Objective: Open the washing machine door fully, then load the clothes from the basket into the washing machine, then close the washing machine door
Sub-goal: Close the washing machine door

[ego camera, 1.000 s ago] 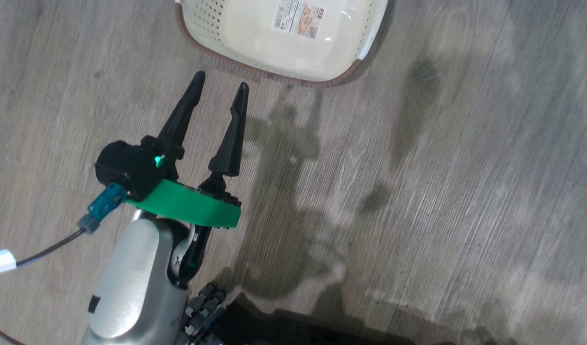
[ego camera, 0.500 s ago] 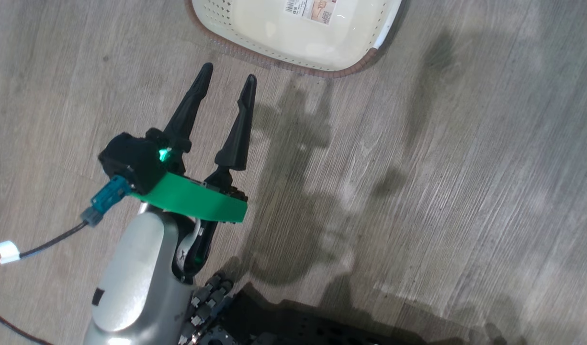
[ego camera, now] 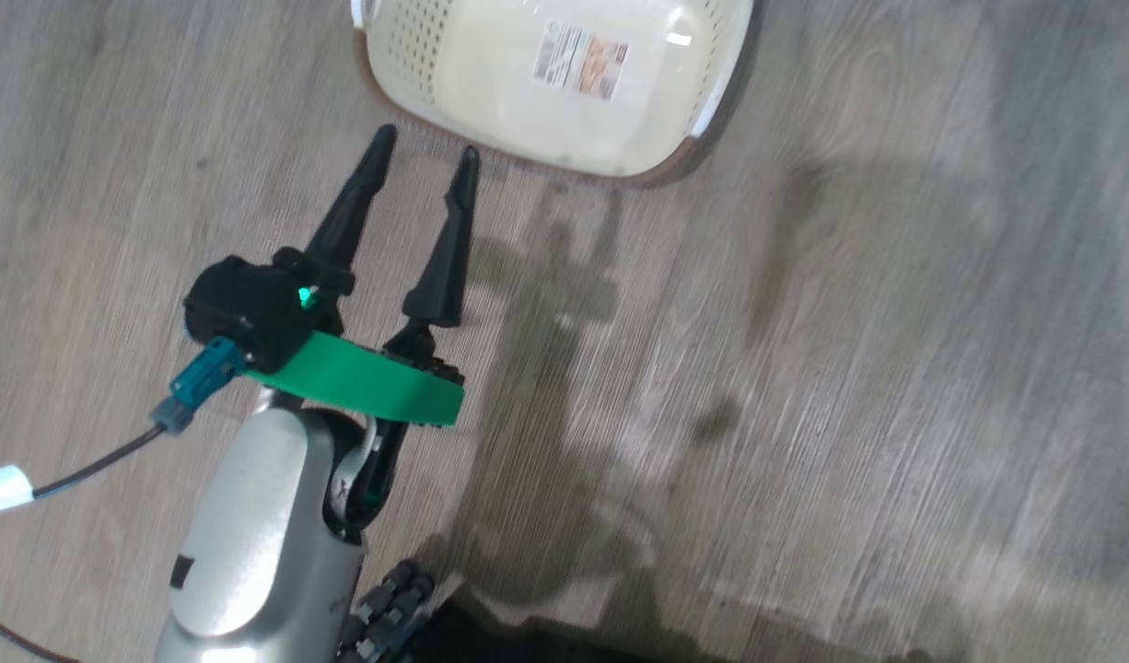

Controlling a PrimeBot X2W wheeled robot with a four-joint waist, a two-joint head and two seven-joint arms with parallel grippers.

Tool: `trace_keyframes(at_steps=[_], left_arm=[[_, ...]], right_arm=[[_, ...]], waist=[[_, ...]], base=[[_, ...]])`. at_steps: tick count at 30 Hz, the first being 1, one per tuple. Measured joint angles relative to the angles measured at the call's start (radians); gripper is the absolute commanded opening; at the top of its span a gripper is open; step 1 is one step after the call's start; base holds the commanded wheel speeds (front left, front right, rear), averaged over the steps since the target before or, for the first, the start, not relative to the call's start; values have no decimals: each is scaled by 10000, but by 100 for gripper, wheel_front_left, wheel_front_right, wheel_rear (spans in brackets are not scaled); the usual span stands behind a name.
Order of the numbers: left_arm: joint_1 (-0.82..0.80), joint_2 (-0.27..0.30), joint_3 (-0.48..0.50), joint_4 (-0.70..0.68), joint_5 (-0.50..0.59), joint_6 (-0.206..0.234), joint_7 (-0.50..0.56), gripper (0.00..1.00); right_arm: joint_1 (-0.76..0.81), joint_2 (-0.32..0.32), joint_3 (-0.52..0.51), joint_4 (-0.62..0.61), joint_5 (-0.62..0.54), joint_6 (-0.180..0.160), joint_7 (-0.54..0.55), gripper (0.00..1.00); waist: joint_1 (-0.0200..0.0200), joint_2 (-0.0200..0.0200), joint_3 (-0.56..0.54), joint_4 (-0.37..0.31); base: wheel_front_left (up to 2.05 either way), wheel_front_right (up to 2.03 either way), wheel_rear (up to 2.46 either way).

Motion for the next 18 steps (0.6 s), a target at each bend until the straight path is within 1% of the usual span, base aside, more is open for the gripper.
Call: trace_keyframes(at_steps=[5, 12, 15, 18], left_arm=[[176, 2, 270, 138, 311, -17, 0, 100], [883, 8, 688, 280, 660, -180, 0, 100], [1067, 12, 867, 376, 748, -196, 0, 100], [1307, 12, 1045, 408, 836, -265, 0, 100]], right_arm=[[1343, 25, 324, -773, 617, 0, 0, 0], [3606, 10, 391, -2368, 1854, 0, 2, 0], [4599, 0, 309, -3049, 2313, 0, 2, 0], [5614, 8, -15, -3785, 2663, 0, 0, 0]], waist=[[0, 0, -750, -276], [-1, 1, -2024, -822], [-1, 1, -2548, -1083], [0, 1, -3068, -1339]], base=[[0, 0, 0], [0, 0, 0], [0, 0, 0], [0, 0, 0]])
